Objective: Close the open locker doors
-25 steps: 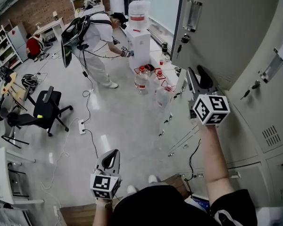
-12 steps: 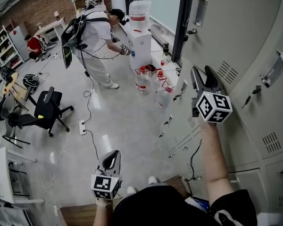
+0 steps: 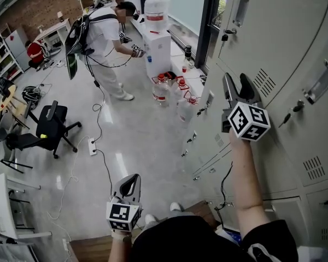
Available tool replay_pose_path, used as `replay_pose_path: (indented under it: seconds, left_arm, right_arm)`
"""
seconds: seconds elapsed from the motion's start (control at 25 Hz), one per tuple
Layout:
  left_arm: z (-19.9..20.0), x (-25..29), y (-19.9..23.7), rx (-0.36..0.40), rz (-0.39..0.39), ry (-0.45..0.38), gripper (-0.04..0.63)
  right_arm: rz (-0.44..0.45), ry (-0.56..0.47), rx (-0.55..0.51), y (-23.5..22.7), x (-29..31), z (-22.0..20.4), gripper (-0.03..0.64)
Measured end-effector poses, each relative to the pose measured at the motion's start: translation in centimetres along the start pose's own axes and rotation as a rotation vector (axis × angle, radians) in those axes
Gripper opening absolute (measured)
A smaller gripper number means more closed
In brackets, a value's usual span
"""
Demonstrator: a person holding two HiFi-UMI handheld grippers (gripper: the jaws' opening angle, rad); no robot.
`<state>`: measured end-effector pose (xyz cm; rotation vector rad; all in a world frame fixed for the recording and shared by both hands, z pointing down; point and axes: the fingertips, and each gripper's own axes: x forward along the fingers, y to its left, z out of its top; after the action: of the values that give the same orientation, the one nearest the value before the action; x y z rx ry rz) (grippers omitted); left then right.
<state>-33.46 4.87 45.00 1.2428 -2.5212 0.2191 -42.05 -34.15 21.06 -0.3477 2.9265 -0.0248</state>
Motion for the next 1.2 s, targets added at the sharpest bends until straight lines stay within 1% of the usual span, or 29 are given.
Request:
replay_pose_path:
  seconds: [0.12,0.32,0.44,0.52,0.56,0.72,0.8,0.88,1.0,1.2]
  left_arm:
    - [-0.3,0.2,-0.1,-0.007,-0.013,0.008,0.018]
    - [-0.5,0.1,0.6,-0.014,-0.004,0.004,0.018]
    - [-0.6,-0.4,1.1,-0.015,0.001,-0.001,0.018]
    - [-0.7,-0.8,1.4,-0.020,0.008,-0.009,0.018]
    - [-0.8,-1.1,1.6,-0.026,0.014,-0.015,0.018]
    - [-0.8,-2.3,2.4,-0.051,0.024,-0.032,0.018]
    - [-0.7,-3.0,2.6,-0.074,0.017,-0.036,0.018]
    - [-0.9,-3.7,3.1,-0.074,0.027,-0.041,0.018]
    - [-1.4,-4.8,4.1,-0.060,0.053,-0.042,0.018]
    - [-1.8,-6.6,5.1,-0.083,0.069,-0.054,0.018]
  right_arm:
    - [-0.006,0.000,0.011,0.0,0.1,-0.1,0.256]
    - [-0.010,0.003,0.019,0.1,-0.1,-0.3,0.256]
    - [0.014,0.004,0.027,1.0,-1.0,-0.8,0.255]
    - [0.035,0.014,0.028,2.0,-1.7,-1.4,0.233]
    - [0.044,0.020,0.030,2.6,-2.2,-1.8,0.208]
    - [0.092,0.042,0.053,6.0,-4.1,-3.5,0.127]
    - [0.135,0.064,0.058,8.4,-5.0,-4.6,0.093]
    - [0.183,0.091,0.059,11.0,-5.9,-5.7,0.064]
    - [0.251,0.128,0.061,14.8,-7.5,-7.6,0.048]
    - [0.344,0.210,0.111,20.5,-10.2,-11.6,0.040]
